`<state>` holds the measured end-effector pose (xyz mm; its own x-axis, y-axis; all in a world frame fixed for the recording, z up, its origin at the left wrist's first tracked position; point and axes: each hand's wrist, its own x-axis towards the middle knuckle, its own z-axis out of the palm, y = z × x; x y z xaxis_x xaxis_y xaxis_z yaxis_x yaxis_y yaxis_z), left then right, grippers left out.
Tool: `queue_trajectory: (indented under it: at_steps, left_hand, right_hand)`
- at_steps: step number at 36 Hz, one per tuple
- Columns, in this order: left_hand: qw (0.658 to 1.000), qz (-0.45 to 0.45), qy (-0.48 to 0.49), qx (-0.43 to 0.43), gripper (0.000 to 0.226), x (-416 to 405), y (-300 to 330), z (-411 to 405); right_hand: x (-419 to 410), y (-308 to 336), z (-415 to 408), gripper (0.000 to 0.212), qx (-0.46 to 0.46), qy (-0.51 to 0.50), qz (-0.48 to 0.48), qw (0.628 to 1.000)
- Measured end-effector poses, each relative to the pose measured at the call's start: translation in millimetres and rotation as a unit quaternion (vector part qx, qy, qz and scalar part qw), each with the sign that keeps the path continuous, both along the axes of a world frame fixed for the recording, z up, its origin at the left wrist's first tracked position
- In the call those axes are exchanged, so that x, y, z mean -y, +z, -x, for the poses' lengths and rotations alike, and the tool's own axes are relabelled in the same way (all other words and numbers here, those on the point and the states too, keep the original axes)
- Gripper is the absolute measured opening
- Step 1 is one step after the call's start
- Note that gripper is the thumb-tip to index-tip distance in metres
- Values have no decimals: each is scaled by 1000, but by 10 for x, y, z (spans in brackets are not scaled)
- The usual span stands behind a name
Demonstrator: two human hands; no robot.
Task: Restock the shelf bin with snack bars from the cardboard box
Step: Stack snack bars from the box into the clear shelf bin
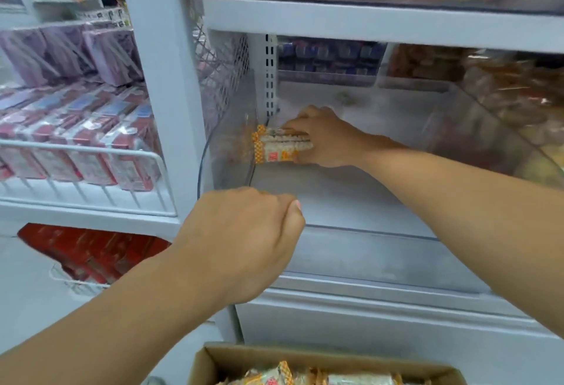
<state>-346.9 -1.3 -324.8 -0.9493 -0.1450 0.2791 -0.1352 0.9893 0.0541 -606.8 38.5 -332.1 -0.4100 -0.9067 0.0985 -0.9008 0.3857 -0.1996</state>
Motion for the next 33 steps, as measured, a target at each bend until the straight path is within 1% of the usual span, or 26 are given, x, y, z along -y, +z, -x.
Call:
queue_trajectory:
  at_steps: [4, 8, 10, 14, 17, 19, 21, 25, 29, 33]
  left_hand:
    - [1000, -8, 5, 3, 73, -11, 11, -5]
    - [1000, -6, 14, 7, 71, -24, 18, 2]
    - [1000, -2, 21, 8, 72, -32, 23, 8]
    - [999, 9, 36, 4, 71, -52, 28, 25]
    - [999, 5, 39, 9, 71, -60, 32, 24]
    - [999, 6, 40, 10, 74, -58, 36, 20]
    - [999, 4, 38, 12, 72, -58, 40, 18]
    - [999, -4, 35, 17, 67, -65, 54, 14]
    - [999, -3, 34, 12, 68, -63, 51, 20]
    - [999, 2, 34, 6, 74, -54, 43, 7]
  right_hand:
    - [3, 65, 31, 71, 5, -42, 10, 999]
    - [-18, 102, 57, 69, 6, -73, 36, 997]
    - [-29, 93, 62, 62, 5, -83, 49, 995]
    - [10, 46, -42, 34, -10, -92, 73, 993]
    - [56, 4, -115, 27, -9, -107, 87, 990]
    - [68, -2, -137, 33, -11, -101, 76, 992]
    - [61, 0, -133, 41, -11, -96, 64, 993]
    - [15, 15, -97, 53, -6, -96, 81, 992]
    - [-3, 20, -80, 66, 5, -90, 84, 992]
    - [-4, 3, -96, 76, -1, -89, 57, 994]
